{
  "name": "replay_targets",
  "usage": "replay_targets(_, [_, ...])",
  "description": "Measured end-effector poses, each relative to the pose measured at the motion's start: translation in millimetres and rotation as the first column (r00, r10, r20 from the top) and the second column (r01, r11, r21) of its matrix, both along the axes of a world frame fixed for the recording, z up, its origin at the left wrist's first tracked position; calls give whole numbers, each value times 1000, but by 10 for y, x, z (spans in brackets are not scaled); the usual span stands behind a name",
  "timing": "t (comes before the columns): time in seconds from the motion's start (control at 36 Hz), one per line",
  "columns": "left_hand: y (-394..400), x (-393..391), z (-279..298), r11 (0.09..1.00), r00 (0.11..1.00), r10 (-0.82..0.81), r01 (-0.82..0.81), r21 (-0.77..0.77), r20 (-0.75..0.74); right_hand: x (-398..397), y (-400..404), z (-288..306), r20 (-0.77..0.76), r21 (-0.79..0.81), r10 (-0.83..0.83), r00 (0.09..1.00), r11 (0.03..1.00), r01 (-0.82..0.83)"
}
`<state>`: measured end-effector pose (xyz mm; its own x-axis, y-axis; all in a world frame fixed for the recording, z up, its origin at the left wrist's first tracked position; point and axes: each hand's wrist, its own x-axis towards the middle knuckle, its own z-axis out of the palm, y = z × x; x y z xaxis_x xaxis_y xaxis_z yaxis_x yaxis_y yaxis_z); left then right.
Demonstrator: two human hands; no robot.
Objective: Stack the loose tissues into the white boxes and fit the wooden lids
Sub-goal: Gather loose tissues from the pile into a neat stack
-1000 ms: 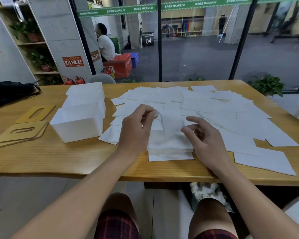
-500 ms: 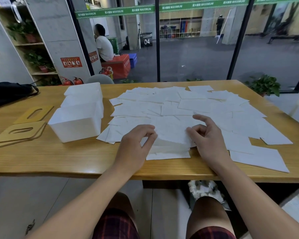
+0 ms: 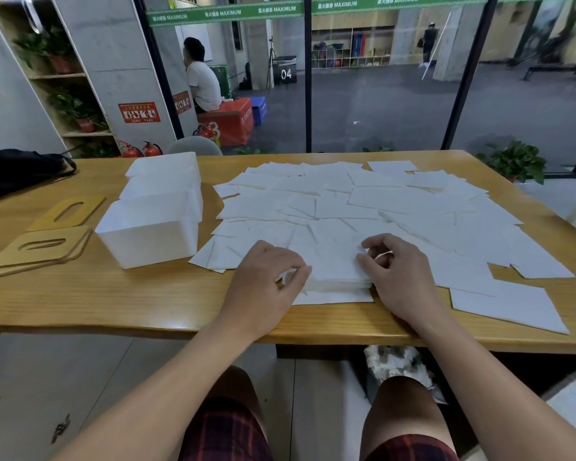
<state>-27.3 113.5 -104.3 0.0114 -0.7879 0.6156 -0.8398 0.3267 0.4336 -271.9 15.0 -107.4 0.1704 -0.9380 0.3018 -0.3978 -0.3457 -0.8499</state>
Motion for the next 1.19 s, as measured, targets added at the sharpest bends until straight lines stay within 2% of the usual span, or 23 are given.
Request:
replay_targets(0.08, [-85,4,71,999,995,38,-37,8,-94,-1,3,0,2,4,3,1000,1000,-3])
replay_targets(0.17, [-265,39,196,983,992,65,-45,179,-105,2,8,-3,-5,12,0,1000,1000,0])
replay_targets(0.22, [-374,68,264,933,997,45,-21,359,-60,4,11,1,-14,13,-1,1000,1000,1])
replay_targets(0.28, [-464,84,277,874,999,2,-26,486,49,5,11,8,-23,11,0,1000,1000,0])
replay_targets(0.36, [-570,74,260,825,977,-37,-88,558,209,2,9,8,-34,12,-4,999,1000,4])
replay_targets(0.5, [-703,96,373,771,951,-74,-137,622,301,-2,17,7,-48,7,-6,999,1000,6])
replay_targets(0.58, [-744,84,474,739,957,-107,-104,665,269,-1,21,22,-54,14,-9,999,1000,9])
replay_targets(0.69, [-765,84,578,680,991,-84,-21,733,106,-2,38,44,-59,19,-14,998,1000,15])
replay_targets(0.81, [-737,77,628,704,996,-79,84,705,-40,-4,71,56,-59,8,-22,998,1000,22])
replay_targets(0.89, [-670,53,630,776,985,-69,151,612,-155,-11,87,75,-81,-21,-15,997,1000,14])
replay_targets(0.97, [-551,45,619,836,947,-92,241,493,-306,-20,107,99,-103,-17,66,993,998,-68])
replay_targets(1.08, [-352,-19,543,884,864,-124,319,341,-488,-31,155,144,11,42,197,980,980,-197])
replay_targets(1.19, [-198,-83,413,938,799,-57,248,242,-599,-39,188,220,159,8,295,942,954,-300])
